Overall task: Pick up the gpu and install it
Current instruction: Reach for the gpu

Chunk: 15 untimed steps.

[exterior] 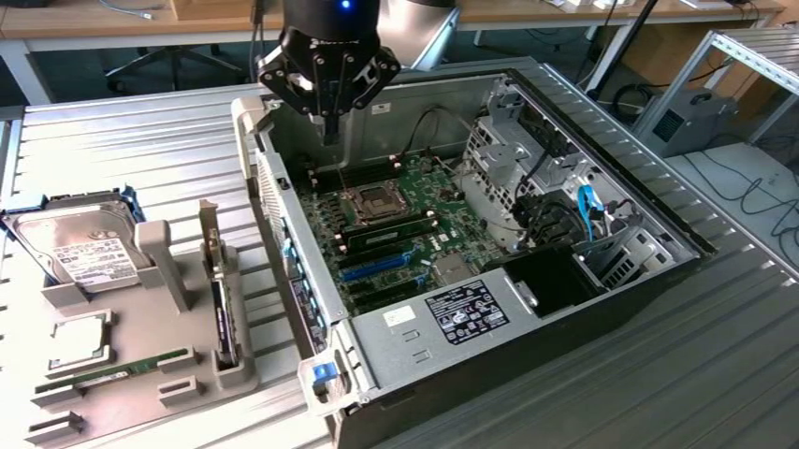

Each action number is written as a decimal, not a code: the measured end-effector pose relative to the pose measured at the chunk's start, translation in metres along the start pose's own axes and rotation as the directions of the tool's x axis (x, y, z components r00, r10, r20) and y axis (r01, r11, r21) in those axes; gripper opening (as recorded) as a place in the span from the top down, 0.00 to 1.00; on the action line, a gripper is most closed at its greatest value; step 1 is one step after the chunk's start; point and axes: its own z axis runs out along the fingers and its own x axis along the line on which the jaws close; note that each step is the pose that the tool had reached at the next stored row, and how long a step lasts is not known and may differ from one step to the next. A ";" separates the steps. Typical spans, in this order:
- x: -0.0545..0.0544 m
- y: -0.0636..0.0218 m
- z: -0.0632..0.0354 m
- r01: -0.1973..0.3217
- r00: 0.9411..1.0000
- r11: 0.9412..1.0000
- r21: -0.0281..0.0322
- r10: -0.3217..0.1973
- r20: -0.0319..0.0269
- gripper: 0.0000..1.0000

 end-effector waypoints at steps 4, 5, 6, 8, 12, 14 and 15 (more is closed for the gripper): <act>0.001 -0.0001 0.0000 0.000 1.000 1.000 0.000 0.000 0.000 0.89; 0.002 -0.0001 0.0000 0.000 1.000 1.000 0.000 0.000 0.000 0.89; 0.002 -0.0001 0.0000 0.000 1.000 1.000 0.000 0.000 0.000 0.89; 0.003 -0.0002 0.0000 0.000 1.000 1.000 0.000 0.000 0.000 0.89; 0.004 -0.0003 0.0000 0.000 1.000 1.000 0.001 0.000 0.000 0.89; 0.005 -0.0003 -0.0001 0.000 1.000 1.000 0.001 0.000 0.000 0.89; 0.005 -0.0004 0.0000 0.000 1.000 1.000 0.001 0.000 0.000 0.89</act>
